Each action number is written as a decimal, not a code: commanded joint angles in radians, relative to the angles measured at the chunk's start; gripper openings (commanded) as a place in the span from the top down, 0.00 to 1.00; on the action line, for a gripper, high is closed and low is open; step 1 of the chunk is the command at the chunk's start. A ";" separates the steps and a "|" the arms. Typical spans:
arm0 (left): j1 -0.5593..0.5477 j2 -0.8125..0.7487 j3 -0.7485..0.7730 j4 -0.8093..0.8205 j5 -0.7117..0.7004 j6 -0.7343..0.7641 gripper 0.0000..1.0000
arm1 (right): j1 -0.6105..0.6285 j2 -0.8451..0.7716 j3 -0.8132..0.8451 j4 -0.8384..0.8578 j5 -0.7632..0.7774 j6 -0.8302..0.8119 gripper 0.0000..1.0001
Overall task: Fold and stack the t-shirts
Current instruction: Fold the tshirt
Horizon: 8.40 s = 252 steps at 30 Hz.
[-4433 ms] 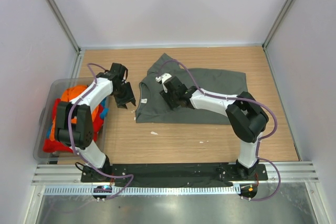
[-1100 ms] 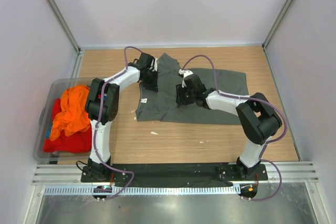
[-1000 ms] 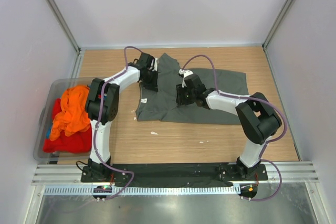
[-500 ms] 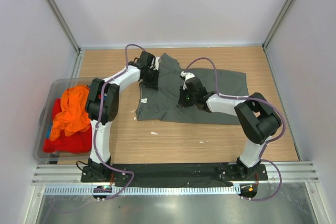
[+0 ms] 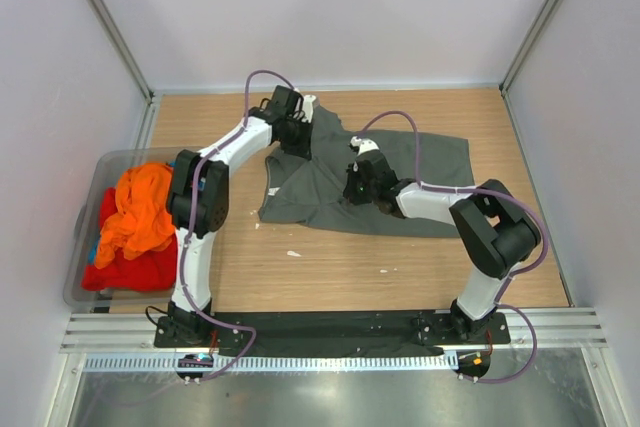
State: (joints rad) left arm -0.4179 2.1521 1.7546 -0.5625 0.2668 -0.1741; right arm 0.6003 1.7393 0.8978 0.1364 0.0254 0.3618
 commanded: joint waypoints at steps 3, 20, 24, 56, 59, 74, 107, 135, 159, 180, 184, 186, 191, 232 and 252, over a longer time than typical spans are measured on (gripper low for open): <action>-0.015 0.034 0.065 -0.031 0.029 0.056 1.00 | 0.003 -0.057 -0.023 0.065 0.033 0.028 0.99; -0.051 0.112 0.212 -0.132 -0.048 0.076 0.76 | 0.009 -0.103 -0.034 0.014 0.091 0.043 0.86; -0.051 0.022 0.204 -0.172 -0.226 -0.005 0.67 | 0.010 -0.147 0.033 -0.130 0.182 0.100 0.67; -0.081 -0.239 -0.486 -0.318 -0.637 -0.498 0.69 | -0.402 -0.302 -0.253 -0.564 0.351 0.384 0.73; -0.082 -0.270 -0.506 -0.321 -0.637 -0.498 0.69 | -0.415 -0.337 -0.263 -0.567 0.358 0.388 0.73; -0.085 -0.417 -0.247 -0.407 -0.459 -0.423 0.55 | -0.413 -0.471 -0.024 -0.670 0.243 0.275 0.60; 0.188 0.436 0.637 -0.148 -0.028 -0.156 0.38 | -0.853 0.565 1.041 -0.661 -0.355 -0.420 0.55; 0.188 0.512 0.646 -0.005 0.115 -0.160 0.82 | -0.899 0.769 1.247 -0.854 -0.555 -0.667 0.85; 0.222 0.331 0.551 0.108 0.003 -0.265 1.00 | -0.896 0.470 0.826 -0.278 -0.449 -0.535 0.99; 0.203 0.023 0.288 -0.036 -0.129 -0.151 0.48 | -0.849 0.375 0.957 -0.557 -0.269 -0.261 0.64; 0.195 -0.038 0.246 -0.170 -0.164 -0.194 0.50 | -0.676 0.275 0.847 -0.560 -0.228 -0.236 0.59; 0.195 -0.073 0.221 -0.223 -0.187 -0.218 0.51 | -0.607 0.244 0.799 -0.516 -0.217 -0.238 0.59; 0.195 -0.106 0.106 -0.249 -0.221 -0.228 0.52 | -0.391 0.218 0.698 -0.376 -0.363 -0.241 0.55; 0.223 0.189 0.264 -0.376 -0.288 -0.303 0.62 | -0.014 0.640 1.084 -0.544 -0.381 -0.633 0.64; 0.223 0.210 0.267 -0.387 -0.281 -0.318 0.62 | 0.041 0.459 0.851 -0.215 -0.242 -0.713 0.99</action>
State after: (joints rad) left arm -0.2005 2.3447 1.9911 -0.9360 -0.0071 -0.4763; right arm 0.6205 2.2955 1.7626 -0.1776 -0.2440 -0.3115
